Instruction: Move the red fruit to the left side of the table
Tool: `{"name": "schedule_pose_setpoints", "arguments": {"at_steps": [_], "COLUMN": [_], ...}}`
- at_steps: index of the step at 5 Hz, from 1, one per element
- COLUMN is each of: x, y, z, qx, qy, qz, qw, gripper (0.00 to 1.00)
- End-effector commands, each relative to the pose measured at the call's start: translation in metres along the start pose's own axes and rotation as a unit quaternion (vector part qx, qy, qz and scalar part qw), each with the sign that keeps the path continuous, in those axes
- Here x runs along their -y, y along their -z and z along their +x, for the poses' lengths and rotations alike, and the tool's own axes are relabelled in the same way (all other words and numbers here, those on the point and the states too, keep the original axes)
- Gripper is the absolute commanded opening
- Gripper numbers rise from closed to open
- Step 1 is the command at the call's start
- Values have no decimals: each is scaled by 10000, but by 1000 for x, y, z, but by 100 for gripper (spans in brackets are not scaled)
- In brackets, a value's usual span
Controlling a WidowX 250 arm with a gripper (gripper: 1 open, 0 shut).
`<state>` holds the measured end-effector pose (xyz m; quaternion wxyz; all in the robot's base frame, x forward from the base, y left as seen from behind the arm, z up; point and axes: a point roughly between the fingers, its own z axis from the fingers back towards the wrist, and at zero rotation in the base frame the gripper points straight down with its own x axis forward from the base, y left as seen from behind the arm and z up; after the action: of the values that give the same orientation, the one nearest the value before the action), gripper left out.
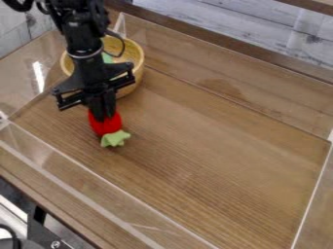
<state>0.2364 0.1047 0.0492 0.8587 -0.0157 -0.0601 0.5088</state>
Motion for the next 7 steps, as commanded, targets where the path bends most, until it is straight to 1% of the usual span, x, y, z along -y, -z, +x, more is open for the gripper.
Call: {"name": "schedule_pose_setpoints", "arguments": {"at_steps": [1, 3, 4, 6, 7], "x": [3, 5, 7, 10, 12], "y": [-2, 6, 8, 10, 12], "z": [4, 5, 3, 1, 1], "qx": [203, 290, 297, 268, 220], "qy": [84, 169, 217, 290, 264], "qz": [57, 273, 386, 593, 681], "qw": [9997, 9991, 9986, 9975, 9971], "gripper": [100, 100, 100, 100, 100]}}
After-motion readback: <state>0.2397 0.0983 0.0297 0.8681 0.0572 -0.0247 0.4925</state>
